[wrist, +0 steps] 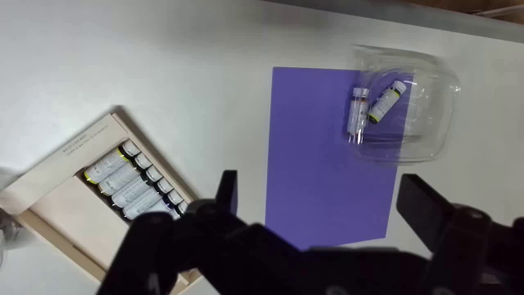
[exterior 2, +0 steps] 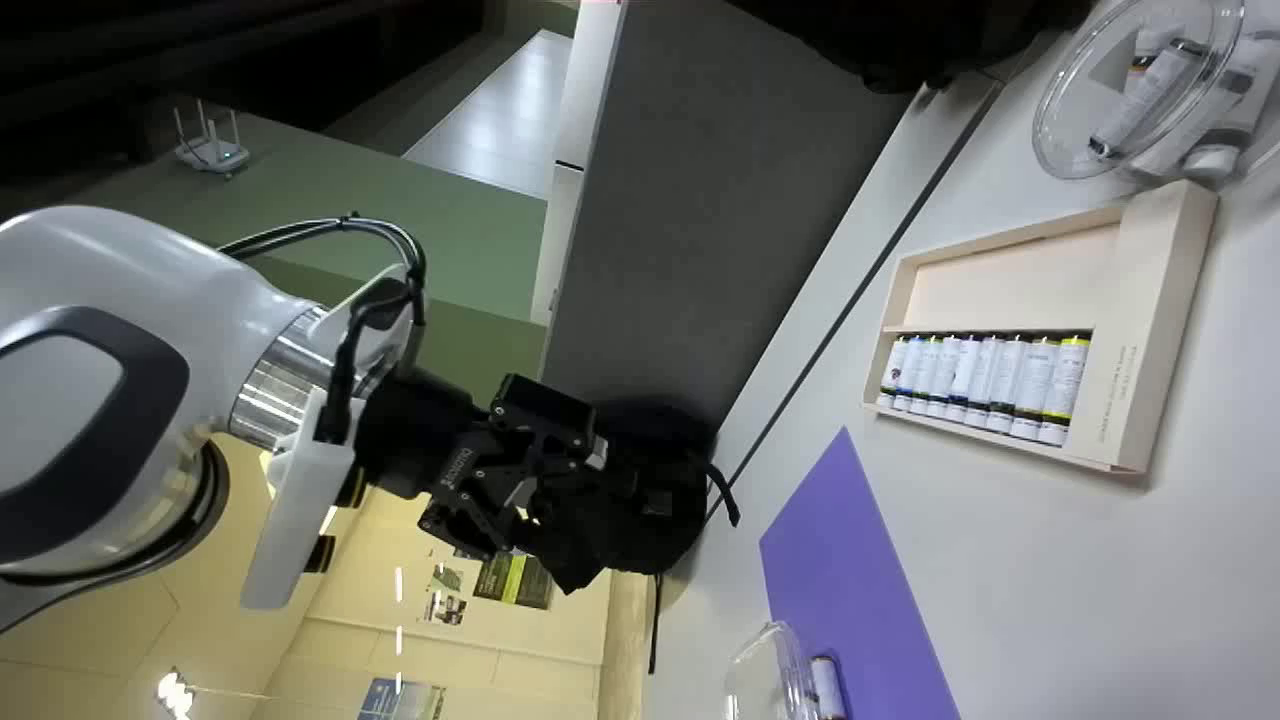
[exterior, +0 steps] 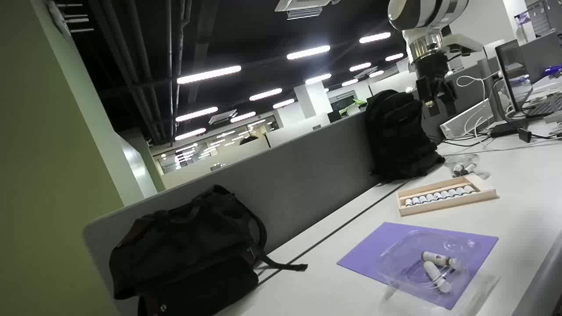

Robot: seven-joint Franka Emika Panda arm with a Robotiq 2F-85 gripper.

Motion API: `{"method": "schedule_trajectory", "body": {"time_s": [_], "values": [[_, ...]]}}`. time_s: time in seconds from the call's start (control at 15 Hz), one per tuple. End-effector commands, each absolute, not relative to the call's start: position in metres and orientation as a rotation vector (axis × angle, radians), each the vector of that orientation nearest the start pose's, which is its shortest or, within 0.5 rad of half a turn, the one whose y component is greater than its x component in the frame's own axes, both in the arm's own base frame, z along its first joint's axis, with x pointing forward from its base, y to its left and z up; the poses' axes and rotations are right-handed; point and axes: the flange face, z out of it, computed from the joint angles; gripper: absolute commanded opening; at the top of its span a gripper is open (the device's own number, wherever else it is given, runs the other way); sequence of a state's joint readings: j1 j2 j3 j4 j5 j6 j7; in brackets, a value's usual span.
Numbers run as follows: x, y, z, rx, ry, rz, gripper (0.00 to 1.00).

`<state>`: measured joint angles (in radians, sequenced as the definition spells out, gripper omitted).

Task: Take one bottle from the box from and place it on the table

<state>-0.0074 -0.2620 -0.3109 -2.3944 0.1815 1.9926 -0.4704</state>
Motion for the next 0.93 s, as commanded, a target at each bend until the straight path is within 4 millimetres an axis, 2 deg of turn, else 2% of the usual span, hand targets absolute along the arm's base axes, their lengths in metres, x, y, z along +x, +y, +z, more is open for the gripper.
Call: {"method": "schedule_trajectory", "body": {"time_s": [0.0,0.53,0.6,0.87], "values": [[0.421,-0.128,0.403,-2.859,-0.116,0.077,1.0],[0.421,-0.128,0.403,-2.859,-0.116,0.077,1.0],[0.45,-0.152,0.405,-2.864,-0.038,0.028,1.0],[0.518,-0.182,0.394,-2.8,0.269,-0.175,1.0]]}}
